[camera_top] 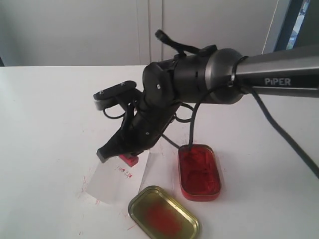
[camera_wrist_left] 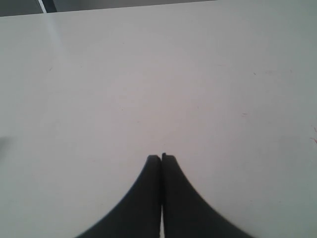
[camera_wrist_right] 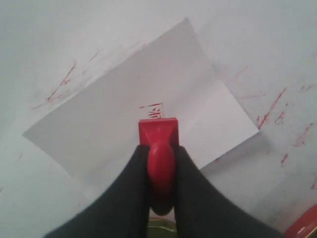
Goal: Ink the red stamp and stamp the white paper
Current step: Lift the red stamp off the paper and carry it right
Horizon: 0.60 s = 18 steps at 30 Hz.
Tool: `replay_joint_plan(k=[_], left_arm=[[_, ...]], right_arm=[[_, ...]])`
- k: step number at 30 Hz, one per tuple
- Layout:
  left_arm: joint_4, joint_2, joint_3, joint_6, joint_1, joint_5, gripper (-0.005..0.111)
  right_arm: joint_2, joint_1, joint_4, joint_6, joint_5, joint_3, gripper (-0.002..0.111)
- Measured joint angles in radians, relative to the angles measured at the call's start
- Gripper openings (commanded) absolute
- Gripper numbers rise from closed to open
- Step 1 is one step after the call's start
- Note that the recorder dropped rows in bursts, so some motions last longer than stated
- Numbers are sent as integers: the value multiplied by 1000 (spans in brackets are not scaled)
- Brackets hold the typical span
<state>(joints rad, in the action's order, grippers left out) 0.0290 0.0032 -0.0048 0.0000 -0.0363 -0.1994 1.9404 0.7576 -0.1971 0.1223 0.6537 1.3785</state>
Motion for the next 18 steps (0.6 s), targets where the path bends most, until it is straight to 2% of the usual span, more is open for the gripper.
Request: replay_joint_plan(k=[6,13,18], left_arm=[[0,0,0,0,0,0,0],[0,0,0,0,0,0,0],[0,0,0,0,0,0,0]], right_arm=[[-23,-84,-73,34,0,2,0],[-24,-209,-455,338,39,2,0],[-24,-303,-646,508,74,2,0]])
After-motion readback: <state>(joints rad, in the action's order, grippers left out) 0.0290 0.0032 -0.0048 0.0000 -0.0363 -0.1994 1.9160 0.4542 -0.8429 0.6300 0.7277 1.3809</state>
